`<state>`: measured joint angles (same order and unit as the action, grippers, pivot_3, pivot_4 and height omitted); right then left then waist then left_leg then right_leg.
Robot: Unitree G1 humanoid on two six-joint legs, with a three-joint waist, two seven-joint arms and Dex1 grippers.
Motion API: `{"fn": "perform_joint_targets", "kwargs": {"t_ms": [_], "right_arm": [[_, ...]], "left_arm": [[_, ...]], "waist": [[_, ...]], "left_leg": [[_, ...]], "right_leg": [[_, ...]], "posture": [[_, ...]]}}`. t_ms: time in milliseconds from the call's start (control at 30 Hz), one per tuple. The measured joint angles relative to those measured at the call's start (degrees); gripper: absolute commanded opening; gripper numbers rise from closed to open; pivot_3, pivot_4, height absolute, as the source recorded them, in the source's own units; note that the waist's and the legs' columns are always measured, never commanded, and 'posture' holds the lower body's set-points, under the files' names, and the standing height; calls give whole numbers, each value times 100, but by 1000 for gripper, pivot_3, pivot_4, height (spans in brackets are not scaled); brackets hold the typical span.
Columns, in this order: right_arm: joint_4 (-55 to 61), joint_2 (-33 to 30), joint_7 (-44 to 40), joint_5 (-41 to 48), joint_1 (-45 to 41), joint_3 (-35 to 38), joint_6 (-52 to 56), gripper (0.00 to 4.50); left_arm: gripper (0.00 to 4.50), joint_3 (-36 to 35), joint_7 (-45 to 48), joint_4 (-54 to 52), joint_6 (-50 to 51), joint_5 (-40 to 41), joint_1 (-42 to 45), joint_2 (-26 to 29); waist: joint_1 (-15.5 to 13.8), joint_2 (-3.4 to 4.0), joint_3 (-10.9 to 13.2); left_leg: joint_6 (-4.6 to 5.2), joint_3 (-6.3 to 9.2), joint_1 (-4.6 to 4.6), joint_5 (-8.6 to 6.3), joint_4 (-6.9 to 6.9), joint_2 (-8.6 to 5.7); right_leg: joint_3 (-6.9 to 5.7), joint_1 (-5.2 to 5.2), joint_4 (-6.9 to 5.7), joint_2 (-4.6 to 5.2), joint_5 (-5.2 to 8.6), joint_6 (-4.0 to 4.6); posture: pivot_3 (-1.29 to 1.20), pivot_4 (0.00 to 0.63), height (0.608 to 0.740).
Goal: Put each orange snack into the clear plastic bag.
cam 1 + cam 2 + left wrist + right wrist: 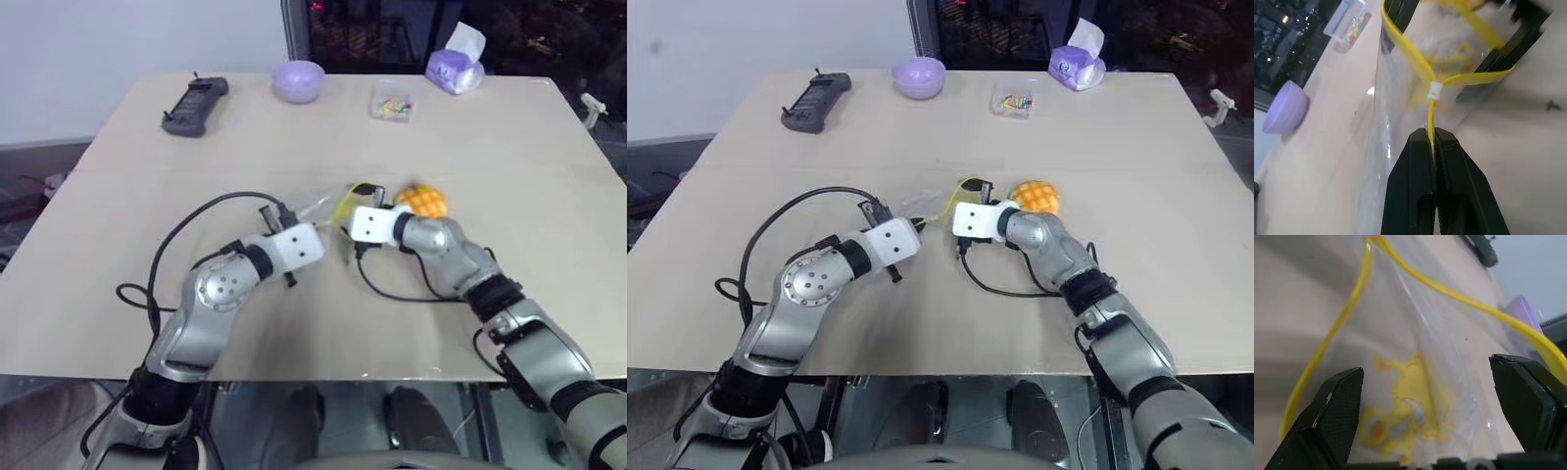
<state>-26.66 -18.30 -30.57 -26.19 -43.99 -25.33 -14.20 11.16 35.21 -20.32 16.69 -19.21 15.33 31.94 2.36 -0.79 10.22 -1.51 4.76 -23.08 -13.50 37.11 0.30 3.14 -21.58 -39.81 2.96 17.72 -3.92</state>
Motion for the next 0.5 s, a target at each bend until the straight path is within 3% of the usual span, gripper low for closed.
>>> {"fn": "perform_joint_targets", "kwargs": {"t_ms": [167,233,400,500], "right_arm": [[1391,-340,-1144,834,613,221,868,4500],[2446,-641,-1755,1656,909,638,1580,4500],[3338,-859,-1939,2649,929,1609,2881,4500],[2852,-794,-1465,3058,972,2328,3565,4500]], "left_arm": [[59,-13,-74,222,-147,33,-5,16],[59,-19,-132,260,-216,35,-7,12],[59,-30,-180,319,-254,44,-14,8],[59,-36,-282,405,-308,65,-4,-68]], "waist": [[1,-1,2],[-4,1,5],[-3,0,4],[-12,-2,3]], "left_leg": [[0,3,-6,0,1,0],[1,11,-18,0,3,0],[1,16,-17,0,5,0],[1,11,-18,0,6,-3]], "right_leg": [[-2,-1,1,1,0,0],[-8,-5,4,2,0,0],[-15,-2,3,1,0,0],[-15,-1,4,4,0,0]], "posture": [[0,150,740],[0,150,740],[0,150,740],[0,150,740]]}}
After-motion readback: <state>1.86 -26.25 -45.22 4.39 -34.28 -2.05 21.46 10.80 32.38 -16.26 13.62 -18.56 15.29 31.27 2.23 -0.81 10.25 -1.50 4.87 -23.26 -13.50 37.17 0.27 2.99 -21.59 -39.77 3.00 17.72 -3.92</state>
